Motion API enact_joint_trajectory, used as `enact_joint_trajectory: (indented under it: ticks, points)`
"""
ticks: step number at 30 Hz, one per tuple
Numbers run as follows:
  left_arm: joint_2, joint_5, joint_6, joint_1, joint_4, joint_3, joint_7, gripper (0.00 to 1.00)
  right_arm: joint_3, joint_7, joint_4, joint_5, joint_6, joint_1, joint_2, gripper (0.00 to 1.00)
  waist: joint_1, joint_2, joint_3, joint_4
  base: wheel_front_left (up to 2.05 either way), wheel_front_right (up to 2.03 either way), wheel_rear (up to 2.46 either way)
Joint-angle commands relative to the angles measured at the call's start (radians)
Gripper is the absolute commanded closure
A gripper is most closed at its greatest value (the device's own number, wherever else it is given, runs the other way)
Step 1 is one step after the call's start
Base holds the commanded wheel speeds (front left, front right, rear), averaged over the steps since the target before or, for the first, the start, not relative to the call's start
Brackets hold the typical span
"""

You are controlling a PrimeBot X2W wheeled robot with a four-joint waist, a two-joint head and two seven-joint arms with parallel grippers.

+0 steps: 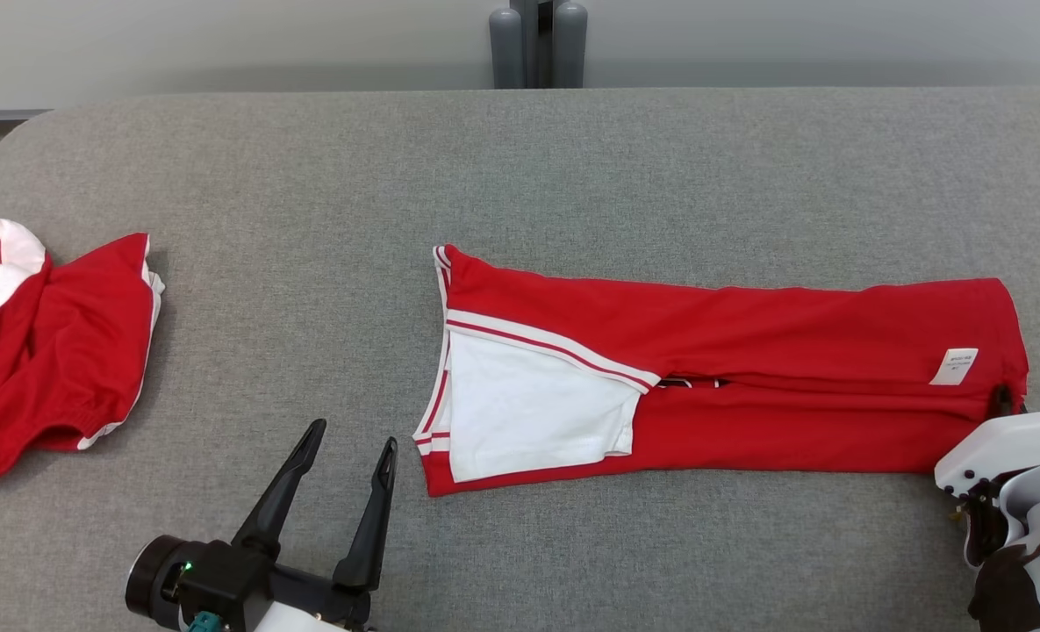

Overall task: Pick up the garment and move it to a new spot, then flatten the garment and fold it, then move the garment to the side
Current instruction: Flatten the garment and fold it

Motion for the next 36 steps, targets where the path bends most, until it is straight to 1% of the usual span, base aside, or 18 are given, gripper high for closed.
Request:
enact_joint_trajectory:
  ticks: [1,6,11,14,16,19,21,23,26,28,30,31,36]
  points:
    - [0.004,-0.003,-0.002,-0.016,-0.002,0.003,-0.004,0.00,-0.009,-0.001,0.004,-0.010,-0.003,0.001,-0.004,1.00,0.0000,0.0000,0.001,0.000,0.00,0.00,0.00]
    - [0.004,-0.006,-0.001,-0.014,0.001,0.008,-0.004,0.00,-0.009,-0.012,-0.018,-0.028,-0.003,-0.018,-0.006,1.00,0.0000,0.0000,-0.002,-0.003,0.00,0.00,0.00]
    - [0.001,-0.008,-0.002,-0.007,0.005,0.006,-0.004,0.00,0.024,-0.021,-0.047,-0.022,-0.003,-0.045,-0.012,1.00,0.0000,0.0000,-0.015,-0.009,0.00,0.00,0.00]
    - [-0.003,-0.011,-0.002,-0.001,0.006,0.005,-0.004,0.00,0.075,-0.021,-0.072,0.029,-0.002,-0.076,-0.008,1.00,0.0000,0.0000,-0.025,-0.012,0.00,0.00,0.00]
    - [-0.005,-0.016,-0.002,0.005,0.009,0.008,-0.004,0.00,0.133,-0.020,-0.078,0.087,-0.002,-0.091,-0.006,1.00,0.0000,0.0000,-0.033,-0.014,0.00,0.00,0.00]
    - [-0.008,-0.021,-0.002,0.008,0.017,0.003,-0.004,0.00,0.283,-0.020,-0.045,0.230,-0.002,-0.130,-0.002,1.00,0.0000,0.0000,-0.050,-0.009,0.00,0.00,0.00]
    - [-0.010,-0.022,-0.002,0.012,0.021,-0.001,-0.004,0.00,0.409,-0.020,-0.041,0.351,-0.002,-0.139,-0.005,1.00,0.0000,0.0000,-0.063,-0.004,0.00,0.00,0.00]
    - [-0.013,-0.024,-0.002,0.016,0.025,-0.007,-0.004,0.00,0.547,-0.020,-0.062,0.482,-0.002,-0.121,-0.004,1.00,0.0000,0.0000,-0.078,0.006,0.00,0.00,0.00]
    - [-0.015,-0.026,0.000,0.024,0.032,-0.015,-0.004,0.00,0.790,-0.017,-0.138,0.682,-0.002,-0.047,-0.002,1.00,0.0000,0.0000,-0.103,0.023,0.00,0.00,0.00]
    - [-0.017,-0.028,0.004,0.030,0.034,-0.018,-0.004,0.00,0.927,0.001,-0.226,0.775,-0.002,0.010,-0.004,1.00,0.0000,0.0000,-0.116,0.035,0.00,0.00,0.00]
    - [-0.018,-0.030,0.007,0.035,0.036,-0.021,-0.004,0.00,1.024,0.016,-0.307,0.828,-0.002,0.064,-0.005,1.00,0.0000,0.0000,-0.128,0.049,0.00,0.00,0.00]
    - [-0.019,-0.030,0.009,0.041,0.037,-0.024,-0.004,0.00,1.088,0.034,-0.372,0.857,-0.002,0.107,-0.005,1.00,0.0000,0.0000,-0.137,0.065,0.00,0.00,0.00]
    - [-0.020,-0.031,0.013,0.048,0.045,-0.039,-0.004,0.00,1.173,0.073,-0.465,0.893,-0.002,0.164,-0.004,1.00,0.0000,0.0000,-0.154,0.116,0.00,0.00,0.00]
